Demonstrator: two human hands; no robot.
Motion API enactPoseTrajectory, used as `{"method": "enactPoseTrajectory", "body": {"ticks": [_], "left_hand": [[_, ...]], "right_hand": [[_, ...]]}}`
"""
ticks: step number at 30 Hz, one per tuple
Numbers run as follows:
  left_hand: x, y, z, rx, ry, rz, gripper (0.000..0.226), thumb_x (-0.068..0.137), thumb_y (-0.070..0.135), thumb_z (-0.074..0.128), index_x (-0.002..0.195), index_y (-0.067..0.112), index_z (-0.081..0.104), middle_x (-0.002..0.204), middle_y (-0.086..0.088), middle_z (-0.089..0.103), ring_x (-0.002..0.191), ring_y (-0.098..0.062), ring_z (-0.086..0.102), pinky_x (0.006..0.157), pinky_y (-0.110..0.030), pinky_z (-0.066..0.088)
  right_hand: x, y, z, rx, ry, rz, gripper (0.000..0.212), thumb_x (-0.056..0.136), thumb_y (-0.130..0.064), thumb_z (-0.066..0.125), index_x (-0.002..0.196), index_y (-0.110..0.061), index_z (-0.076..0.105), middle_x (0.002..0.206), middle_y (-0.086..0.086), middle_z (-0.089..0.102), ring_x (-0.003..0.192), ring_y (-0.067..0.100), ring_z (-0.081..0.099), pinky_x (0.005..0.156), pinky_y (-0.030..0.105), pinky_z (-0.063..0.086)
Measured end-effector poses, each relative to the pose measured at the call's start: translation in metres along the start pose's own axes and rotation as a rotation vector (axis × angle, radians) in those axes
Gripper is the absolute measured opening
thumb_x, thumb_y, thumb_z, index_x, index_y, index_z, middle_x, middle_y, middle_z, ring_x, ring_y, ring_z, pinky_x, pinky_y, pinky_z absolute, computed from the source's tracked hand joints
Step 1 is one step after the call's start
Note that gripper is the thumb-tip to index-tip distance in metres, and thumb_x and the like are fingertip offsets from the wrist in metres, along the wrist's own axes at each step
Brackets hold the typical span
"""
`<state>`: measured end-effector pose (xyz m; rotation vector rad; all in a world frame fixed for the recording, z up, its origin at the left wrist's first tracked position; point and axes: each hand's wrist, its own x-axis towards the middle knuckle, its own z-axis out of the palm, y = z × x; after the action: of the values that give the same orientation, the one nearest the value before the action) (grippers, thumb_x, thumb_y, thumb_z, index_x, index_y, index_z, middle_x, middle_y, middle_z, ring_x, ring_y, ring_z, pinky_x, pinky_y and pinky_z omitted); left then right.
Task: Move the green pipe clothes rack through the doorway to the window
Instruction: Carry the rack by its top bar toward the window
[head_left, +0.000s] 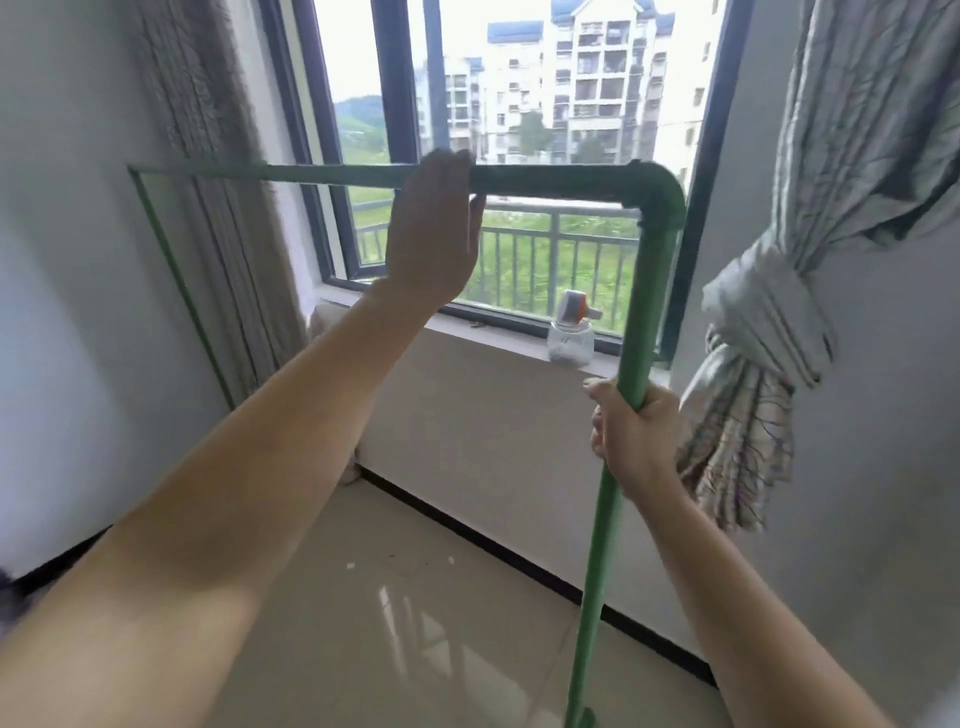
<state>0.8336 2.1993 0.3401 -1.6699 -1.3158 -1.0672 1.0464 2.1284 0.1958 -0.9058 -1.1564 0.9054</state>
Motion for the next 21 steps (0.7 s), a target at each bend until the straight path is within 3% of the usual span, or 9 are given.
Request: {"method": "enactPoseTrajectory", "body": {"ticks": [3,8,12,15,18,21], "left_hand": [[0.017,0.005,0.024,-0.041,-0.074,-0.053,0.030,0.102,0.020,0.047,0.124,0.000,0.050,0.119,-0.018,0.058,0.111,-0.034,0.055,0.101,-0.039,0.044],[0.036,0.011,0.052,-0.064,-0.184,-0.138,0.031,0.101,0.020,0.050,0.123,-0.002,0.048,0.120,-0.020,0.054,0.110,-0.034,0.052,0.097,-0.042,0.047],[0.047,0.018,0.080,-0.095,-0.207,-0.125,0.039,0.103,0.023,0.049,0.132,-0.002,0.045,0.127,-0.019,0.052,0.119,-0.031,0.049,0.105,-0.037,0.043],[0.053,0.026,0.112,-0.124,-0.188,-0.100,0.042,0.103,0.024,0.049,0.135,-0.002,0.043,0.134,-0.019,0.051,0.128,-0.033,0.047,0.115,-0.045,0.039],[0.058,0.032,0.141,-0.105,-0.123,-0.085,0.044,0.102,0.031,0.045,0.131,-0.002,0.048,0.128,-0.019,0.056,0.122,-0.033,0.051,0.111,-0.047,0.042],[0.067,0.039,0.168,-0.121,-0.054,-0.098,0.047,0.102,0.034,0.044,0.132,-0.002,0.049,0.129,-0.020,0.057,0.127,-0.035,0.050,0.116,-0.047,0.038]], "right_hand": [[0.038,0.012,0.000,-0.011,-0.070,0.008,0.029,0.070,-0.036,0.069,0.055,-0.020,0.049,0.054,0.012,0.042,0.053,0.024,0.039,0.054,0.041,0.036],[0.090,0.036,-0.002,0.004,-0.148,0.006,0.034,0.070,-0.040,0.067,0.050,-0.022,0.047,0.051,0.006,0.039,0.054,0.025,0.039,0.054,0.045,0.037],[0.129,0.056,-0.014,-0.029,-0.112,-0.020,0.043,0.072,-0.039,0.068,0.057,-0.006,0.045,0.053,0.011,0.042,0.054,0.025,0.043,0.050,0.058,0.043],[0.153,0.064,-0.028,-0.059,-0.079,-0.017,0.037,0.073,-0.035,0.068,0.052,-0.014,0.046,0.053,0.012,0.042,0.053,0.027,0.044,0.049,0.053,0.043],[0.172,0.066,-0.040,-0.083,-0.032,-0.029,0.036,0.073,-0.030,0.066,0.057,-0.003,0.048,0.054,0.012,0.041,0.053,0.028,0.042,0.052,0.046,0.039],[0.192,0.068,-0.047,-0.159,0.056,-0.069,0.035,0.075,-0.025,0.064,0.056,-0.002,0.044,0.054,0.011,0.041,0.052,0.026,0.040,0.051,0.044,0.036]]}}
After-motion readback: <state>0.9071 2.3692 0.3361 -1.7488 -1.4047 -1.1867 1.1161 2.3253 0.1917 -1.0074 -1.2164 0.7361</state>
